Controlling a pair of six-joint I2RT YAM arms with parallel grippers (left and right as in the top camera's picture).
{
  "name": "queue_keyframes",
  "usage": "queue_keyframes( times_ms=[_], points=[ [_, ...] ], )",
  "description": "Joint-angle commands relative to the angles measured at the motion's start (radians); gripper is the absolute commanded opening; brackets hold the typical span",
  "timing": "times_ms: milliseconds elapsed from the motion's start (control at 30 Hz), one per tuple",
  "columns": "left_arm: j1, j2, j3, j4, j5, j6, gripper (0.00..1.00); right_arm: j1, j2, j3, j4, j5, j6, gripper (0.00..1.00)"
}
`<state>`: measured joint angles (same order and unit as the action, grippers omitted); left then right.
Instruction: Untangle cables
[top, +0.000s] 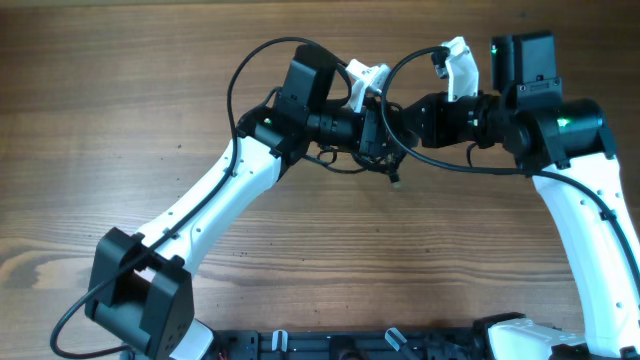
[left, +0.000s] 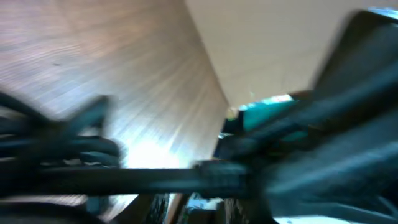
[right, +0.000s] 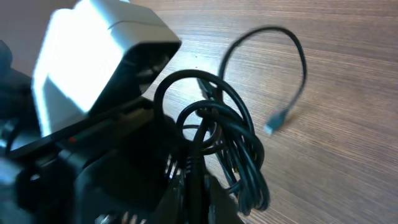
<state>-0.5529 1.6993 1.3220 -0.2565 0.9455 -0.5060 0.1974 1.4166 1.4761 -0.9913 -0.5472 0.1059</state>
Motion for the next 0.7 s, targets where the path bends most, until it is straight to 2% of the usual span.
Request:
queue_keyframes(
  times_ms=[0,67,200,400,500,667],
  points=[
    [-0.001,-0.009,0.007,-0.034,-0.213,0.001,0.3,0.007,0.003,0.027,-0.009,-0.041,0.009,0.04],
    [-0.001,-0.009,0.007,-0.083,-0.325,-0.004,0.29,0.007,0.003,0.027,-0.016,-0.037,0.009,0.04],
    [-0.001,-0.009,0.007,-0.156,-0.484,-0.059,0.35,0.007,0.003,0.027,-0.038,-0.037,0.01,0.04],
    [0.0,-0.009,0.007,-0.171,-0.672,-0.164,0.39,0.007,0.003,0.027,-0.092,-0.038,0.01,0.04],
    [-0.001,-0.009,0.007,-0.17,-0.758,-0.192,0.45,0.007,0.002,0.027,-0.124,-0.038,0.01,0.04],
    [-0.001,-0.009,0.007,-0.164,-0.779,-0.191,0.62,0.007,-0.007,0.027,-0.143,-0.061,-0.001,0.04]
  ],
)
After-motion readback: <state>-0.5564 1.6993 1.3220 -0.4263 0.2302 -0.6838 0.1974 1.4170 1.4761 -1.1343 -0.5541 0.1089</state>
